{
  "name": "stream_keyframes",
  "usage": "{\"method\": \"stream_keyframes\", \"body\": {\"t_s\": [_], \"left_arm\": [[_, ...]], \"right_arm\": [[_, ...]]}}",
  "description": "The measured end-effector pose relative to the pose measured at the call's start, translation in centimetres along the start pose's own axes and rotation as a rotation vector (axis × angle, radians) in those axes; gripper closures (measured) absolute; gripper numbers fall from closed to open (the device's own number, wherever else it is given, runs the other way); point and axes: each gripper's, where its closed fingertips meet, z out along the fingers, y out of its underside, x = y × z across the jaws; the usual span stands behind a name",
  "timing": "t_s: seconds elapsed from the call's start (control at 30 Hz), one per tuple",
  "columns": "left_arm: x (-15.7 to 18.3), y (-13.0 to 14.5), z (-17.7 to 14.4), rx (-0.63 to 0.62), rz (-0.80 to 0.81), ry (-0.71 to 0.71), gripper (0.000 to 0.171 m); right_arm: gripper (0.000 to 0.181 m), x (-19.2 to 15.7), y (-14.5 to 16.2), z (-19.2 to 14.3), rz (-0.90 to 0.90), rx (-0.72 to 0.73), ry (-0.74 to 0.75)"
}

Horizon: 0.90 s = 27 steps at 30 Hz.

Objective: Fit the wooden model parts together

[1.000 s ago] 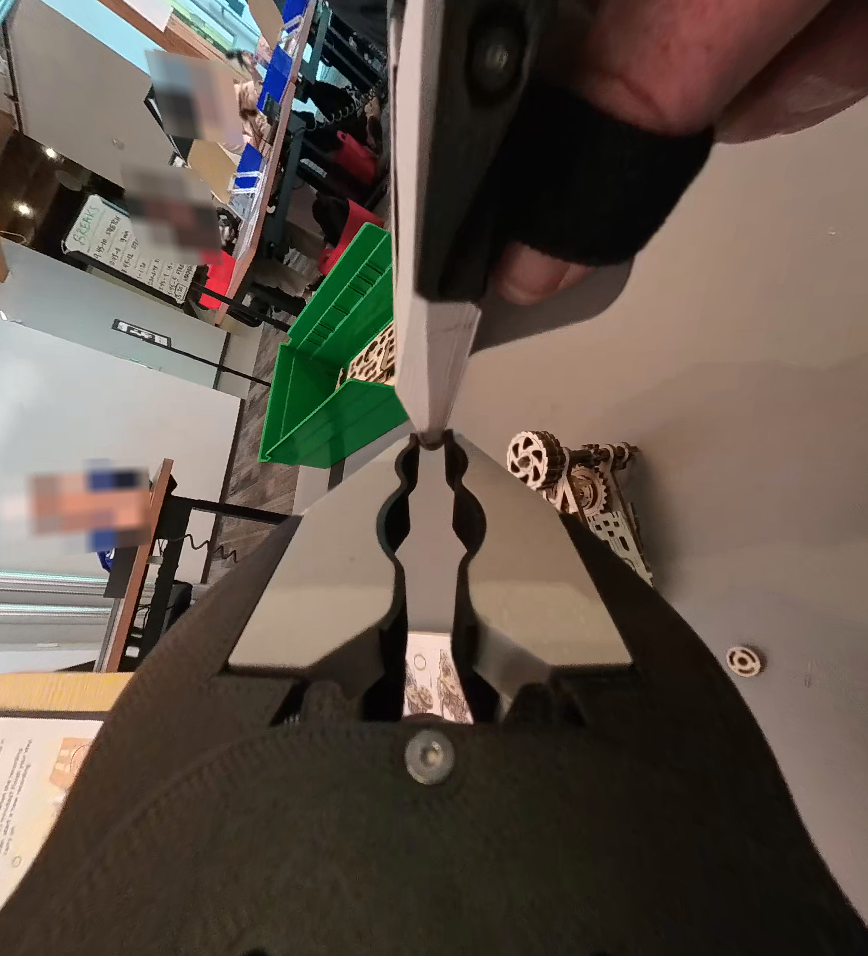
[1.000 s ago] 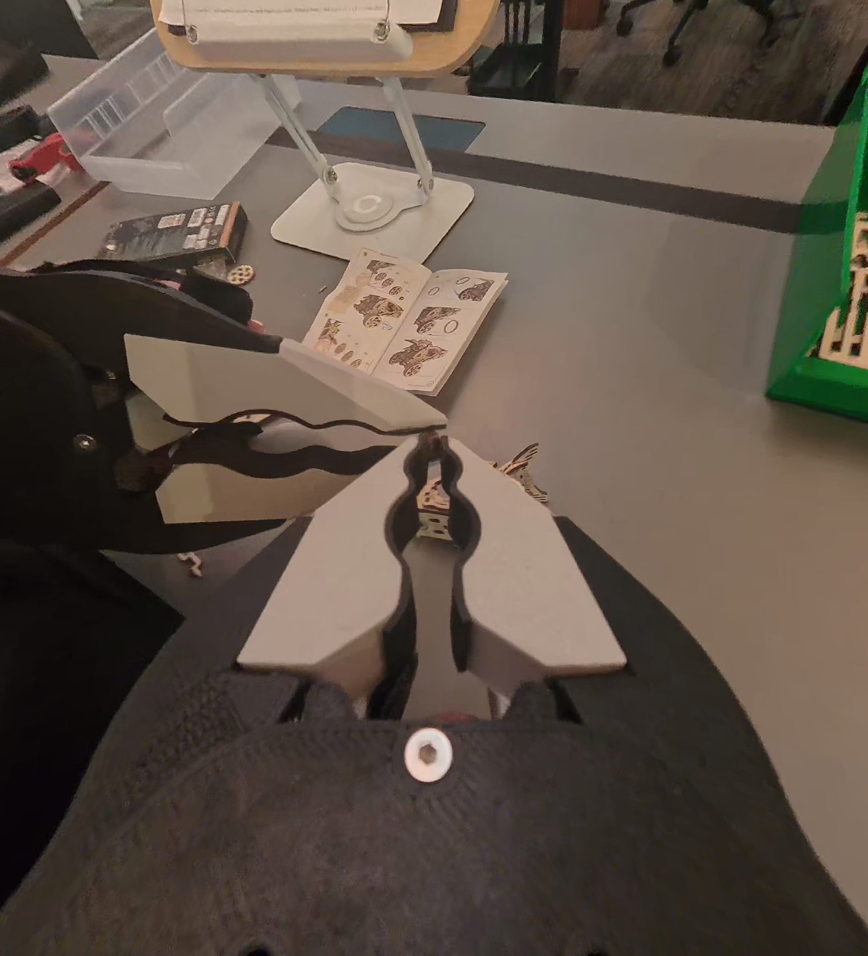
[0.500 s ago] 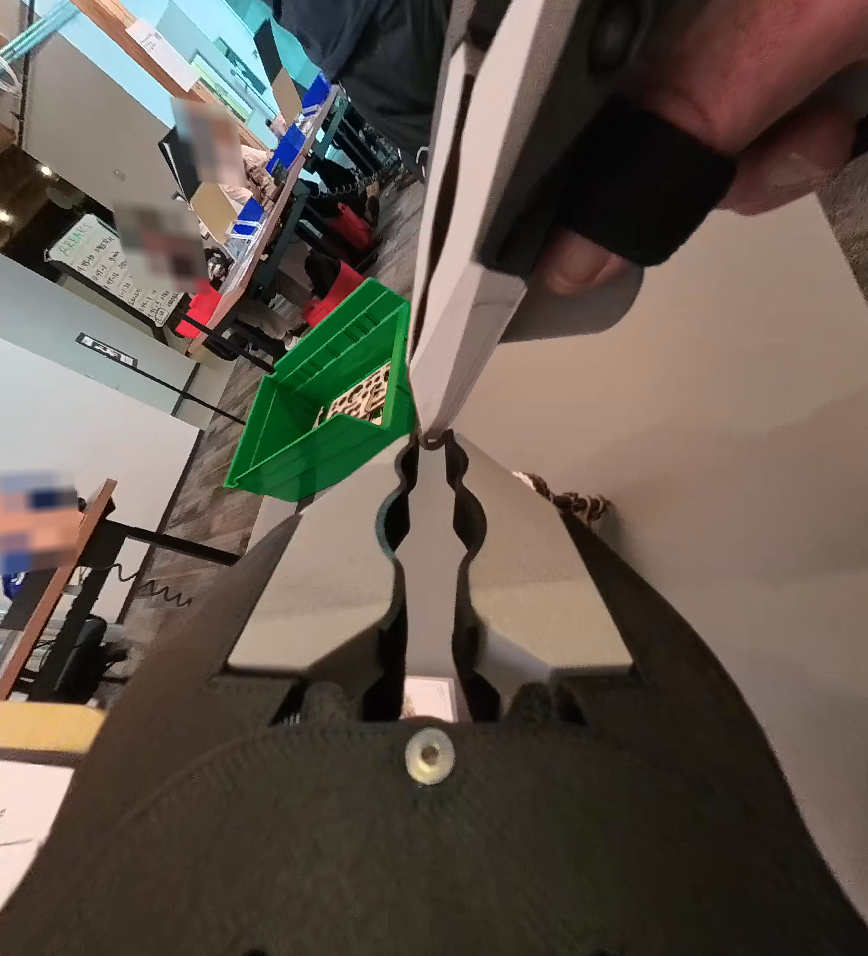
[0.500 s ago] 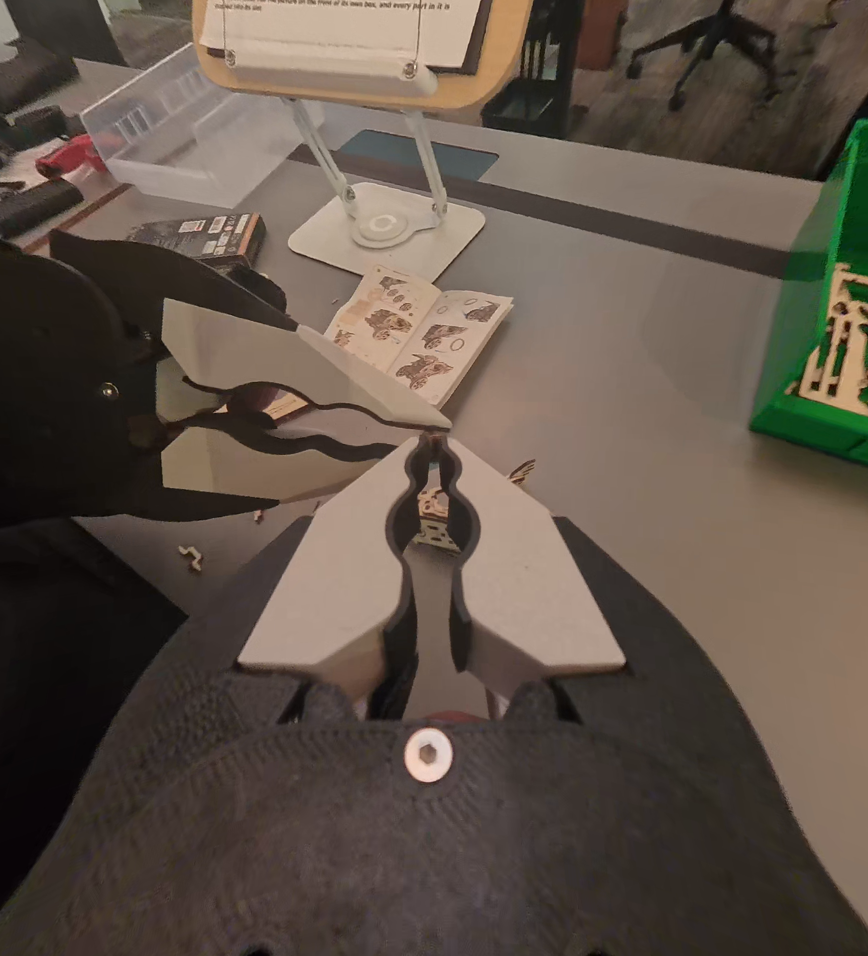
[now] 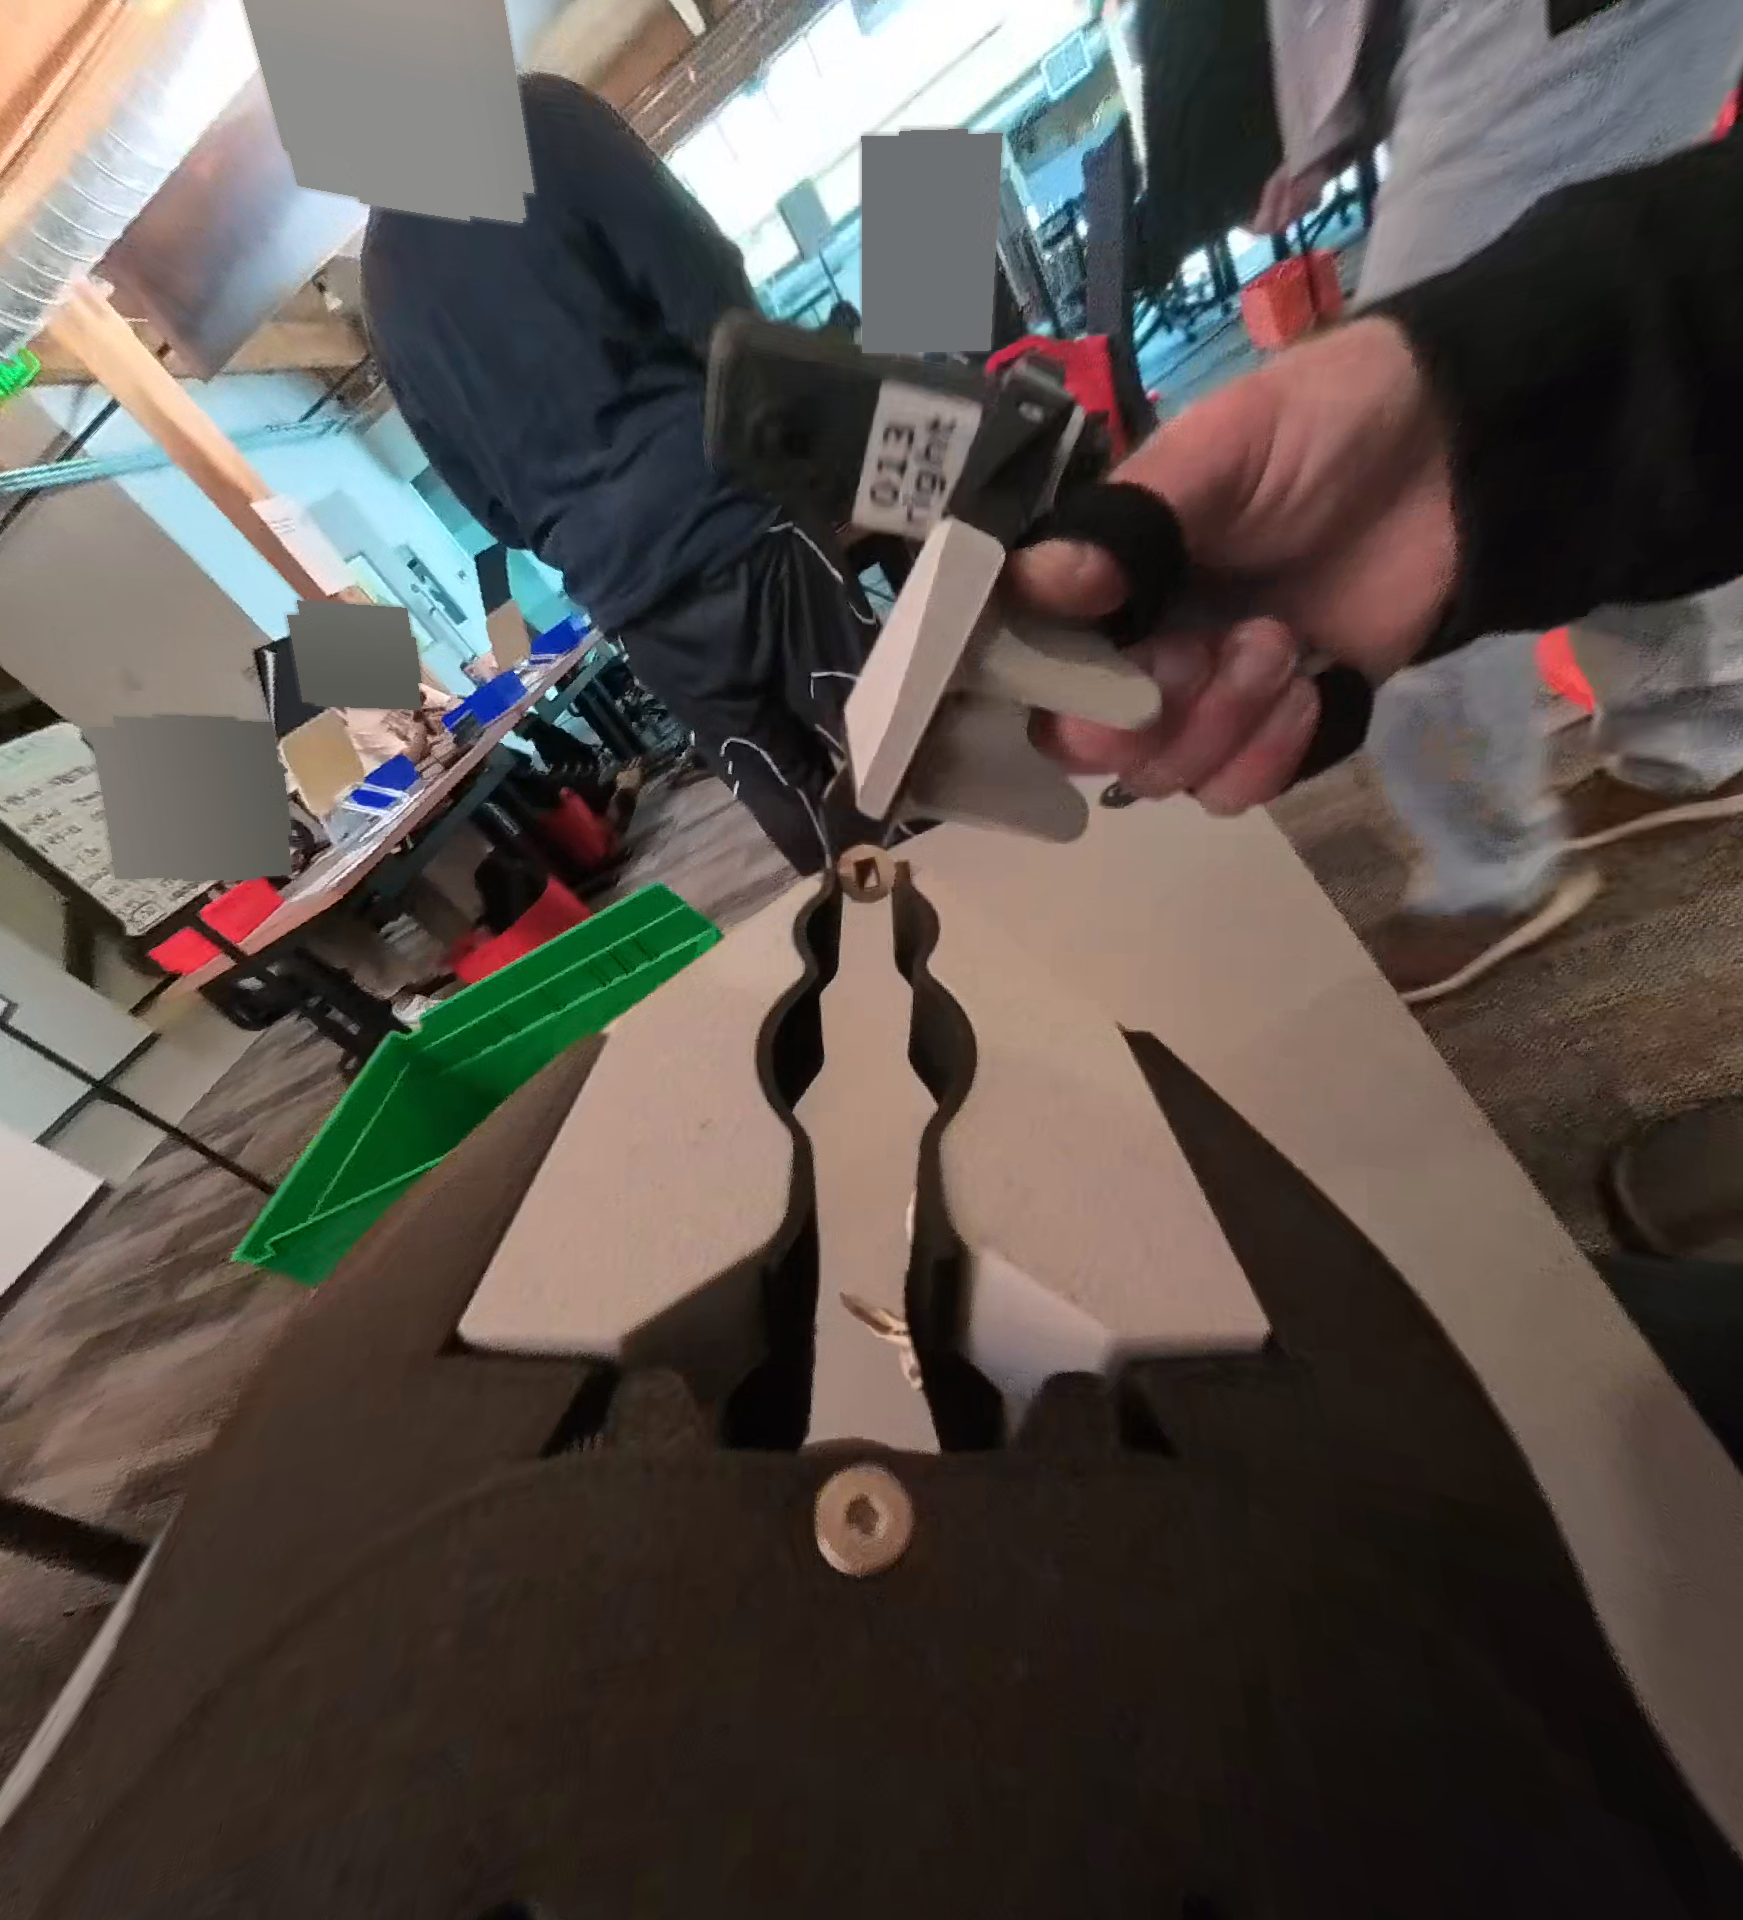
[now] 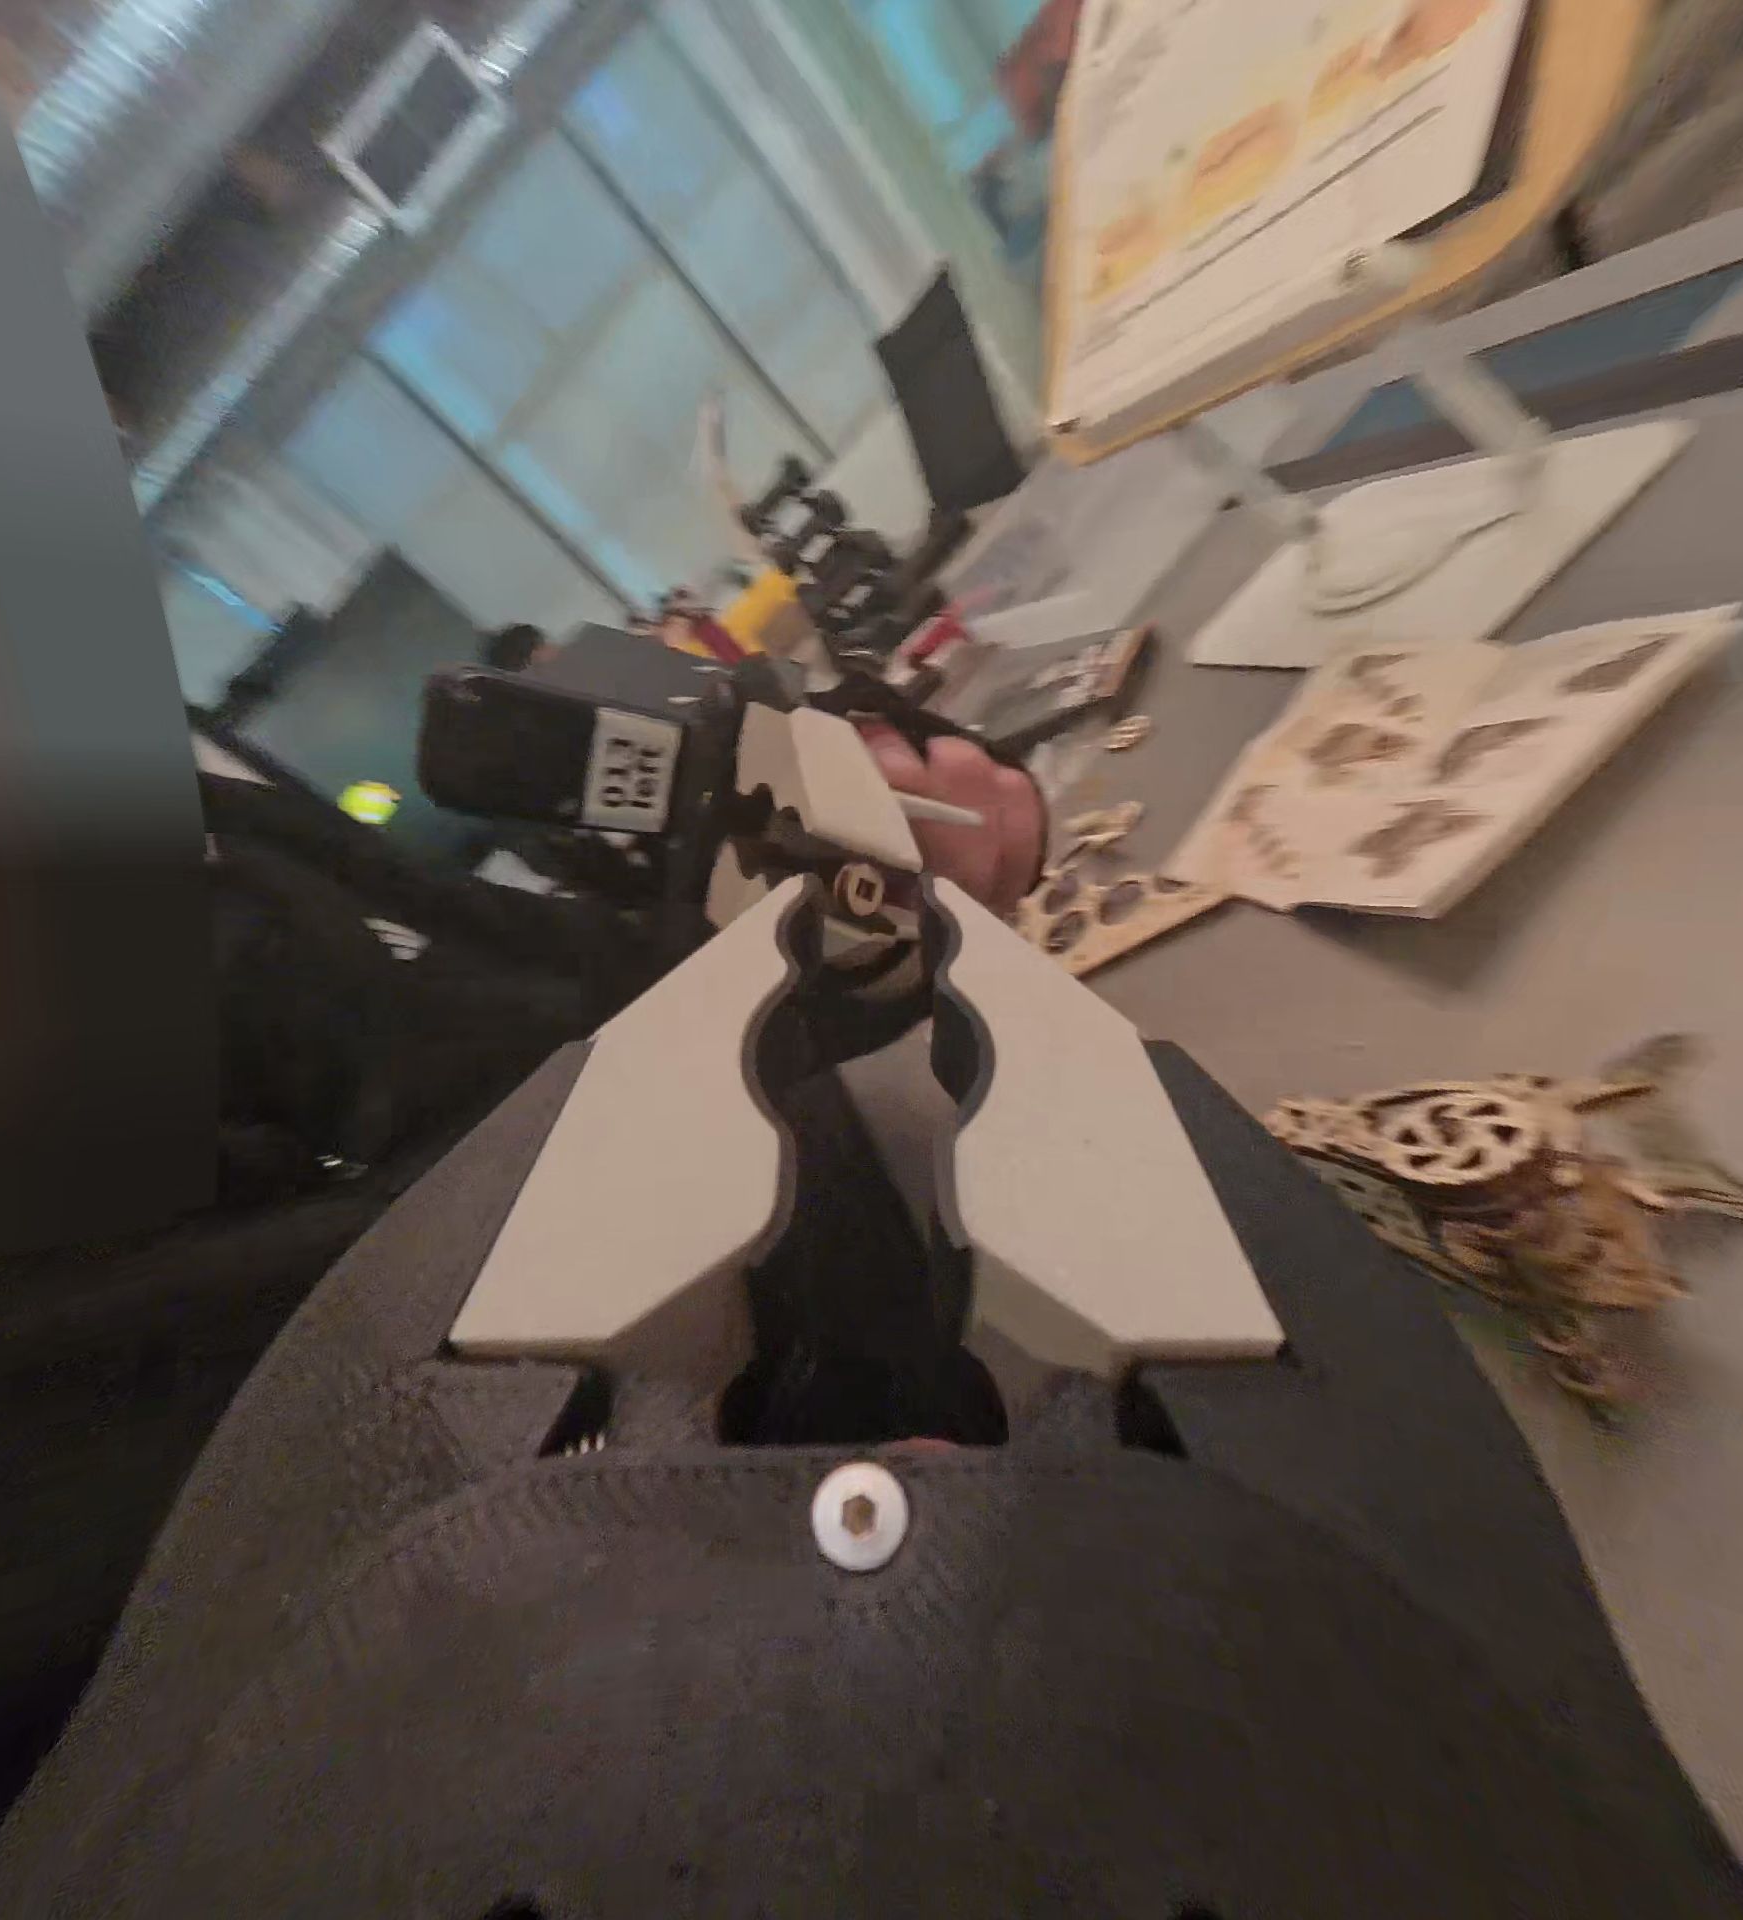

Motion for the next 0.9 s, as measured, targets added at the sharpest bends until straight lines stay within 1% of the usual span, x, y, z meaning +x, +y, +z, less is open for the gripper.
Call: {"method": "stream_keyframes", "body": {"t_s": [0.07,0.1,0.17,0.27,0.5,0.67,0.83,0.9], "left_arm": [[0.0,-0.5,-0.1,0.027,-0.017,0.008,0.165],[0.1,-0.9,-0.2,0.045,-0.030,0.021,0.165],[0.3,-1.3,-0.3,0.059,-0.033,0.041,0.165],[0.4,-2.1,-0.4,0.097,-0.049,0.068,0.165],[0.7,-3.8,-0.7,0.168,-0.053,0.101,0.165],[0.4,-4.2,-0.9,0.195,-0.058,0.081,0.165],[0.0,-2.7,-0.5,0.116,-0.009,0.045,0.165],[-0.1,-2.2,-0.3,0.083,0.007,0.035,0.162]], "right_arm": [[0.169,-0.3,0.7,0.3,0.046,-0.016,-0.086],[0.165,-0.6,0.7,0.4,0.078,-0.003,-0.139],[0.171,-1.6,0.2,0.3,0.117,0.057,-0.257],[0.174,-2.3,0.1,0.2,0.155,0.102,-0.376],[0.174,-3.9,-0.2,-0.1,0.183,0.163,-0.534],[0.174,-4.3,-0.5,-0.1,0.208,0.212,-0.563],[0.176,-2.8,-0.5,0.1,0.161,0.233,-0.397],[0.180,-2.1,-0.3,0.1,0.143,0.227,-0.336]]}}
